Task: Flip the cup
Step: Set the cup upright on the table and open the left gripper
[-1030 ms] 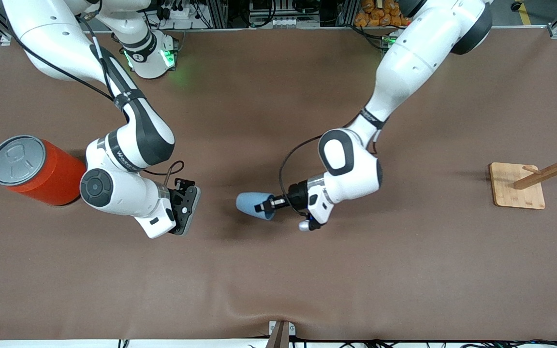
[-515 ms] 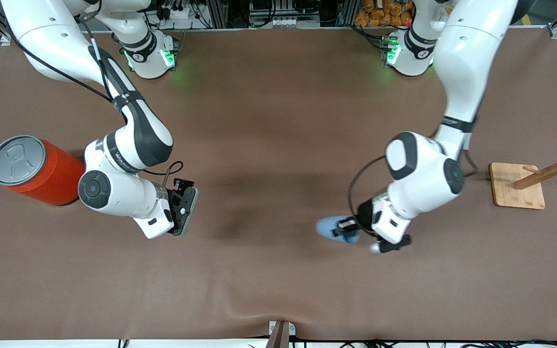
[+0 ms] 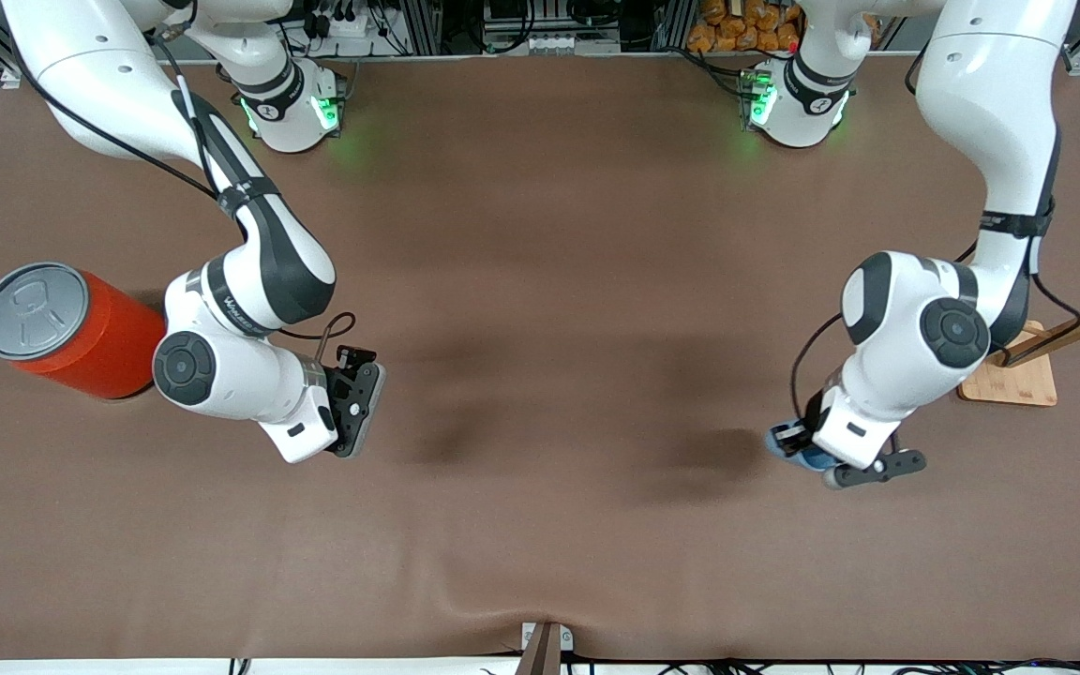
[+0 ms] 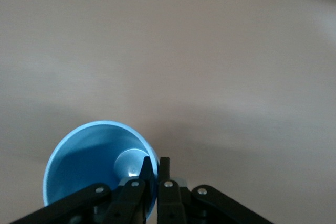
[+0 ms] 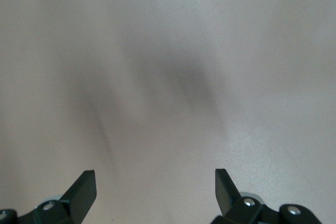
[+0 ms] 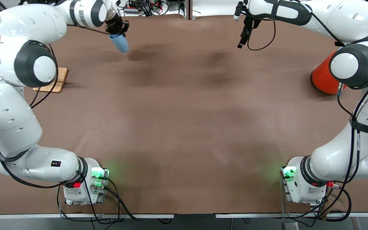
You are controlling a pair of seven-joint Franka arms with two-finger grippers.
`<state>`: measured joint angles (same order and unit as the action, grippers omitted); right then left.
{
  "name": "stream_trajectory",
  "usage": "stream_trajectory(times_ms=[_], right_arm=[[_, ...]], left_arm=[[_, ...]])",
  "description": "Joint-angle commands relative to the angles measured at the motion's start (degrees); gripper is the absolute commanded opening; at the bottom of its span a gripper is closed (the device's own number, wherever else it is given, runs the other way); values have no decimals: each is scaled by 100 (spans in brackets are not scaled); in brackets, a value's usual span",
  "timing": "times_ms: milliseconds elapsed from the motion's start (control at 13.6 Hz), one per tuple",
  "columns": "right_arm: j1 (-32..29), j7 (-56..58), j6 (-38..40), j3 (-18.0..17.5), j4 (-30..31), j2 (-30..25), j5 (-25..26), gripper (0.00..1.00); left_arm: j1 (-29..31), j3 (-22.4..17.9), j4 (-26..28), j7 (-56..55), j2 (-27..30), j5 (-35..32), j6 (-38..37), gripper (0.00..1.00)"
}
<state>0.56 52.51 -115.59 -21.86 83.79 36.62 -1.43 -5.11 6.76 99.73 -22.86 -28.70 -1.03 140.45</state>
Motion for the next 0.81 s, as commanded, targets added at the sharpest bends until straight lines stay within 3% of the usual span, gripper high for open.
stream_trajectory(times_ms=[0,147,442,515,589,736], right_arm=[[-135,84,10,-91,50,-15,-103,100],[-135,84,10,-91,50,-15,-103,100],[-135,84,10,-91,50,-6,-103,100],[-135,84,10,-91,50,-6,-103,100],[-135,84,10,-91,50,3,-103,100],[-135,119,10,-99,58,12,-103,100]], left_arm=[[159,10,1580,-105,751,-231,1138,0],[317,1,2153,-61,839,-283,1826,0],[353,10,2428,-78,1016,-442,1794,4],[362,1,2385,-61,1016,-442,1593,62],[353,1,2245,-26,1103,-459,1217,100],[318,62,1265,36,1165,-722,-526,100]])
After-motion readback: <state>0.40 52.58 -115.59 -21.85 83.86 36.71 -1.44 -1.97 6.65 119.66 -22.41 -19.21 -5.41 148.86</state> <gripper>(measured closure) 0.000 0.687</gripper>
